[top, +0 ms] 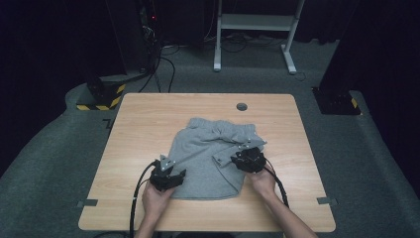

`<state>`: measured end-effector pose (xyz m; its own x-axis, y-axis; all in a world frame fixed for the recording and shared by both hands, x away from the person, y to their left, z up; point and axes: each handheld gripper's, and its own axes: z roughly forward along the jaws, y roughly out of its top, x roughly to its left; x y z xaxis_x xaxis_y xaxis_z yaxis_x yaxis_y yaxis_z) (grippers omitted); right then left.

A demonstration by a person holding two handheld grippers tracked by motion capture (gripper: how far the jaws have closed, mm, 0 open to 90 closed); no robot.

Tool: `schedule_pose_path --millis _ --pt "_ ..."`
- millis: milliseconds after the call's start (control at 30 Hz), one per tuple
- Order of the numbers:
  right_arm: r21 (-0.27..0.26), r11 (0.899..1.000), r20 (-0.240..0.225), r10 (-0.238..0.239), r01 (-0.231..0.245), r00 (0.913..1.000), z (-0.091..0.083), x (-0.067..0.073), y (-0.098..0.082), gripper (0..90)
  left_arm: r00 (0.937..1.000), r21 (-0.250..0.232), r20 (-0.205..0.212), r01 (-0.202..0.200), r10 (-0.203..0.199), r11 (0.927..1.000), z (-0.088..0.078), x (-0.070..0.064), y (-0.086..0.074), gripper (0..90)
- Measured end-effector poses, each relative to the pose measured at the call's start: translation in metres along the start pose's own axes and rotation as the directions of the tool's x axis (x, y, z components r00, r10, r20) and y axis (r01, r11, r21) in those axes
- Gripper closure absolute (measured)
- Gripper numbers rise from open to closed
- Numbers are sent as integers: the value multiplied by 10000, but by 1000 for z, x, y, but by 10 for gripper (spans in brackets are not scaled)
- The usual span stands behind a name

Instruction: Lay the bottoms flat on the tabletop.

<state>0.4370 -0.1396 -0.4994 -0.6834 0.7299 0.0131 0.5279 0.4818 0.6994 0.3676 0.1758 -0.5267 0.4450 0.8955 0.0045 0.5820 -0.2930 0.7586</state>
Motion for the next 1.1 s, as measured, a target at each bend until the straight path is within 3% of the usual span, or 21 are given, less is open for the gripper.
schedule_pose_path --millis 200,333,400,500,533,567,600,633,667,767,900,1000,1100 --pt "164 9996 139 226 -228 9996 19 -7 -1 692 10000 5 -25 -7 7 10000 0 1 1 385" --pt "136 9999 573 40 -48 9983 28 -13 7 692 10000 25 -3 -36 36 10000 7 4 6 386" --pt "321 9995 633 56 -77 9980 30 -17 12 678 10000 3 -68 26 -26 10000 11 6 9 385" --pt "171 9996 603 200 -210 9980 28 -18 14 673 9999 22 -105 77 -77 10000 12 8 11 384" --pt "-166 9993 208 330 -326 9992 23 -15 15 657 9999 7 -135 50 -49 10000 13 7 11 384" --pt "-166 9993 208 330 -326 9992 23 -15 15 657 9999 7 -135 50 -49 10000 13 7 11 383" --pt "-414 9991 -79 124 -127 9999 17 -6 18 649 9999 15 -132 55 -55 10000 12 7 11 383" --pt "-414 9991 -79 124 -127 9999 17 -6 18 649 9999 15 -132 55 -55 10000 12 7 11 382" --pt "-565 9980 -254 -305 290 9992 13 5 22 644 9999 15 -138 52 -52 10000 12 7 11 382" --pt "-746 9959 -564 -563 520 9968 14 17 27 639 9999 19 -145 50 -49 10000 12 7 11 381" --pt "-395 9979 -594 -539 517 9968 28 20 27 639 9999 16 -143 57 -57 10000 12 7 11 381" --pt "-29 9990 -620 -438 437 9971 34 18 24 716 9999 16 -142 58 -58 10000 12 7 11 381" --pt "-105 9982 -535 -599 594 9968 29 17 25 853 9999 17 -142 58 -58 10000 12 7 11 381"
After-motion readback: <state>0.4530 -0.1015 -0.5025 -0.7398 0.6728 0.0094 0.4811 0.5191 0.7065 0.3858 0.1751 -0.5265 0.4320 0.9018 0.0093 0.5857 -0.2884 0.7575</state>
